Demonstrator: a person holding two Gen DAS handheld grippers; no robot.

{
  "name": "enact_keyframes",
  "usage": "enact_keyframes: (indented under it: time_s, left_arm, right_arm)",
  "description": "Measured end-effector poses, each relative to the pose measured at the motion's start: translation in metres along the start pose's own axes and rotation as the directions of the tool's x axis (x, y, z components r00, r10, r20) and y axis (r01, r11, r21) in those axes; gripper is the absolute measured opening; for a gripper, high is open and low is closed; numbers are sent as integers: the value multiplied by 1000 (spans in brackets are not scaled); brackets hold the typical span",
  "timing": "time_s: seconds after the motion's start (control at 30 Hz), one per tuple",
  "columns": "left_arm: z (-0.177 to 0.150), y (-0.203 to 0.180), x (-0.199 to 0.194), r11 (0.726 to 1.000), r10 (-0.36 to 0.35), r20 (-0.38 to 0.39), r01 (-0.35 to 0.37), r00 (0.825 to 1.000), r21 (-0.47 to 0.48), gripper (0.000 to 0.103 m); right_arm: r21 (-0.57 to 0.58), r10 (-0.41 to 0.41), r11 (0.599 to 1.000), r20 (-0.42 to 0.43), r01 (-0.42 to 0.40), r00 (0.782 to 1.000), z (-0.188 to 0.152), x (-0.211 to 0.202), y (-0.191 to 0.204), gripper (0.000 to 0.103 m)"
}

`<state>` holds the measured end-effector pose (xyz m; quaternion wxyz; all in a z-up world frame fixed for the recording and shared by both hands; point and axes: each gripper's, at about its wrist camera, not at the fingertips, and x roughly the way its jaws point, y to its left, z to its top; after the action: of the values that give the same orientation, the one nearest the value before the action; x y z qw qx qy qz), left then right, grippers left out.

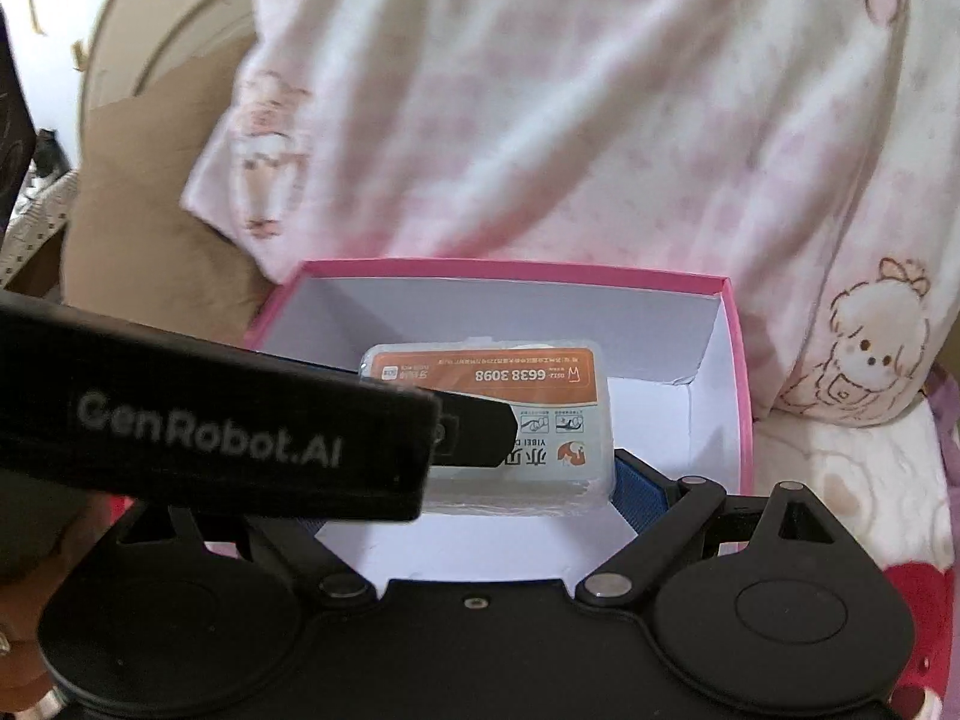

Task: Organize objects
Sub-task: 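Lift the card case with the left gripper and carry it over the pink box, then lower the card case into the pink box and open the left gripper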

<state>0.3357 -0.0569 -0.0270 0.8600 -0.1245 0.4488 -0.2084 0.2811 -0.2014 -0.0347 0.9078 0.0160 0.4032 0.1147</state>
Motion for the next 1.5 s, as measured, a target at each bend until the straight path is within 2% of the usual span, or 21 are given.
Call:
enact_keyframes:
  time_s: [0.27,0.43,0.57,0.73,0.93,0.97,1.0,1.03,1.07,1.1,1.17,1.23,1.3,1.37,1.5]
  left_arm:
    - [6,23,55,997,29,-63,-33,998,-65,63]
    - [5,43,77,984,28,-99,-45,995,-171,63]
    - [3,52,88,973,32,-122,-59,992,-224,63]
    - [0,56,91,967,69,-150,-104,986,-235,63]
    - [-9,51,86,969,123,-213,-164,969,-187,63]
    - [-9,51,86,970,125,-219,-166,968,-178,61]
    - [-9,50,87,971,126,-228,-167,966,-171,55]
    - [-11,49,88,971,124,-239,-167,963,-168,52]
    - [-12,48,89,972,118,-247,-163,962,-172,46]
    - [-13,47,91,971,101,-253,-151,962,-185,39]
    - [-17,52,91,967,52,-255,-112,966,-228,33]
    - [-14,55,99,954,16,-254,-90,967,-285,32]
    - [-10,55,101,952,11,-234,-82,972,-296,31]
    - [-6,55,103,950,6,-213,-72,977,-303,31]
    - [7,59,110,942,-18,-180,-44,983,-334,31]
  right_arm:
    - [-21,-9,1000,-100,7,995,10,59,-12,94]
    - [-90,-47,995,-182,31,982,12,88,-4,94]
    - [-61,-34,998,-245,19,969,16,105,-8,94]
    - [-70,-45,997,-277,27,960,17,107,-8,94]
    - [-123,-23,992,-230,-5,973,4,73,-5,93]
    - [-140,-17,990,-218,-14,976,0,67,-4,88]
    - [-154,-9,988,-217,-25,976,-3,63,-3,77]
    - [-160,1,986,-225,-38,974,-5,61,-2,71]
    - [-157,12,986,-247,-52,969,-8,62,-2,61]
    - [-148,18,987,-274,-61,962,-8,64,-2,56]
    - [-106,28,992,-346,-69,938,-17,70,1,50]
    - [-45,55,996,-379,-77,924,-18,77,-3,44]
    - [-36,53,997,-376,-71,925,-16,82,-4,35]
    - [-60,-4,998,-363,-19,932,-12,88,-4,29]
    - [3,-45,999,-362,49,931,-1,99,-13,26]
